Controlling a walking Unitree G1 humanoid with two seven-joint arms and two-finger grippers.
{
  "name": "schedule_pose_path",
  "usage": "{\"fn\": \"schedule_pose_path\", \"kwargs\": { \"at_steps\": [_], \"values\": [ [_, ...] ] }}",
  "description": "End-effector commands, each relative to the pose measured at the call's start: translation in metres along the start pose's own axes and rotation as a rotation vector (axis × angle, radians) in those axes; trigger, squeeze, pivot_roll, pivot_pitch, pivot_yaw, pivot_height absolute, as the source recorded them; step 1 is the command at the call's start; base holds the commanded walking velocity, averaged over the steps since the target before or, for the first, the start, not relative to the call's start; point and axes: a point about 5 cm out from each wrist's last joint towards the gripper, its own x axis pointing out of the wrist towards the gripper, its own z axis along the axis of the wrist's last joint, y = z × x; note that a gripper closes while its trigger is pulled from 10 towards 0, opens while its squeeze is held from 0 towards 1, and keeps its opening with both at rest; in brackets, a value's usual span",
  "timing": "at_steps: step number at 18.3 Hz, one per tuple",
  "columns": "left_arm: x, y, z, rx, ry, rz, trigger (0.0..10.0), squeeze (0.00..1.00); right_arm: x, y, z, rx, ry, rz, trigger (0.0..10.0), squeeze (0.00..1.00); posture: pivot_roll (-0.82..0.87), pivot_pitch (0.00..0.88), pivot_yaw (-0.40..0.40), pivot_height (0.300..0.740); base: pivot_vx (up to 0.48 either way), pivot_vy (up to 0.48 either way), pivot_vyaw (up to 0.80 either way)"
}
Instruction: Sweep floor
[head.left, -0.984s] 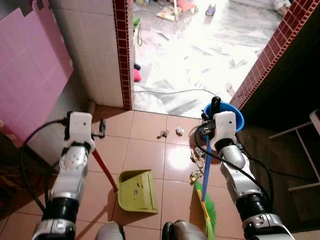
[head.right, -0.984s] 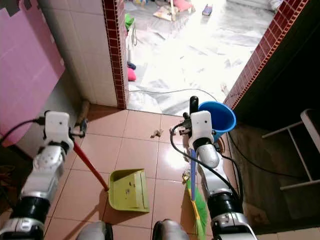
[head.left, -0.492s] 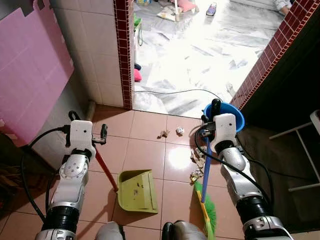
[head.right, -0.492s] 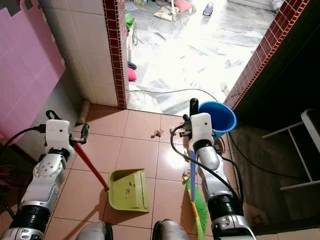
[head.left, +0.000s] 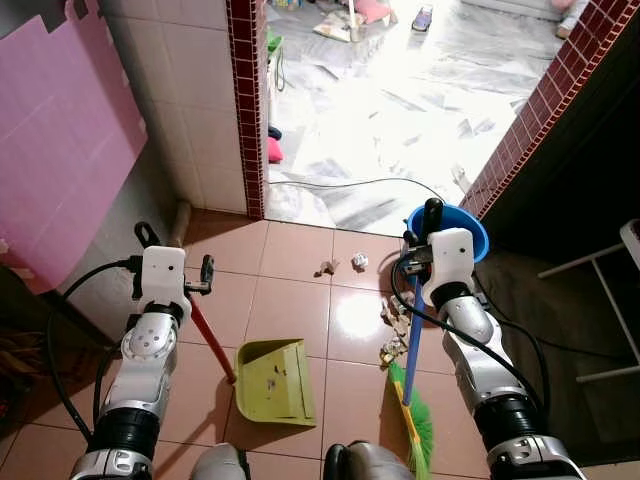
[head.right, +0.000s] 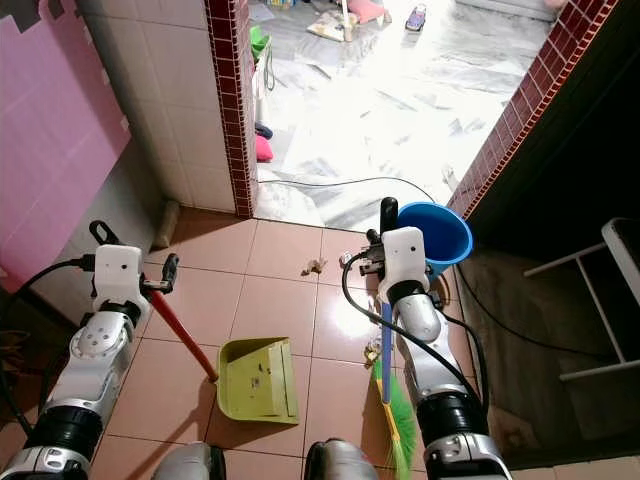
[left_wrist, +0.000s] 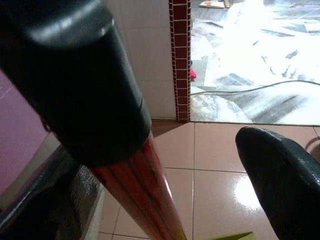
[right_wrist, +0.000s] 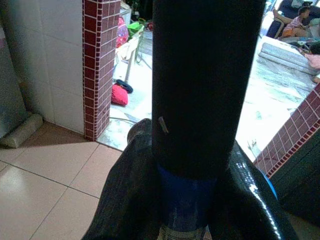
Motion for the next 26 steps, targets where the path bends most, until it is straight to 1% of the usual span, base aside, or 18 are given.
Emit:
{"fn": "schedule_pose_path", "kwargs": {
  "at_steps": [1, 5, 6, 9, 12, 14, 19, 20, 21, 26],
  "values": [
    [0.002, -0.001, 0.000, 0.001, -0.003, -0.007, 10.0, 0.00, 0.000, -0.005, 0.007, -0.028, -0.029, -0.003, 10.0, 0.00, -0.05, 0.075, -0.085, 0.740, 0.000, 0.000, 0.00],
    [0.011, 0.001, 0.001, -0.002, -0.003, -0.008, 10.0, 0.00, 0.001, -0.004, 0.007, -0.029, -0.030, 0.002, 10.0, 0.00, -0.06, 0.066, -0.091, 0.740, 0.000, 0.000, 0.00],
    [0.014, 0.001, 0.002, 0.002, -0.007, -0.012, 10.0, 0.00, 0.002, -0.006, 0.008, -0.032, -0.032, -0.001, 10.0, 0.00, -0.06, 0.063, -0.090, 0.740, 0.000, 0.000, 0.00],
    [0.016, 0.000, 0.004, 0.014, -0.014, -0.023, 10.0, 0.00, 0.001, -0.010, 0.008, -0.038, -0.031, -0.009, 10.0, 0.00, -0.06, 0.064, -0.086, 0.740, 0.000, 0.000, 0.00],
    [0.017, 0.003, 0.005, 0.019, -0.021, -0.012, 10.0, 0.00, 0.000, -0.008, 0.008, -0.036, -0.032, -0.008, 10.0, 0.00, -0.07, 0.064, -0.086, 0.740, 0.000, 0.000, 0.00],
    [0.019, 0.005, 0.010, 0.024, -0.061, 0.004, 10.0, 0.00, 0.000, -0.007, 0.008, -0.036, -0.030, -0.002, 10.0, 0.00, -0.06, 0.063, -0.090, 0.740, 0.000, 0.000, 0.00],
    [0.019, 0.006, 0.009, 0.023, -0.062, 0.008, 9.9, 0.00, 0.001, -0.008, 0.008, -0.037, -0.032, -0.003, 10.0, 0.00, -0.06, 0.063, -0.089, 0.740, 0.000, 0.000, 0.00],
    [0.019, 0.006, 0.009, 0.022, -0.063, 0.009, 7.2, 0.00, 0.001, -0.008, 0.008, -0.037, -0.031, -0.003, 10.0, 0.00, -0.06, 0.063, -0.089, 0.740, 0.000, 0.000, 0.00],
    [0.020, 0.006, 0.010, 0.019, -0.064, 0.006, 0.0, 0.00, 0.001, -0.008, 0.008, -0.038, -0.031, -0.004, 10.0, 0.00, -0.07, 0.062, -0.092, 0.740, 0.000, 0.000, 0.00],
    [0.021, 0.006, 0.010, 0.017, -0.072, 0.001, 0.0, 0.00, 0.001, -0.009, 0.009, -0.040, -0.032, -0.007, 10.0, 0.00, -0.07, 0.060, -0.091, 0.740, 0.000, 0.000, 0.00]
  ]
}}
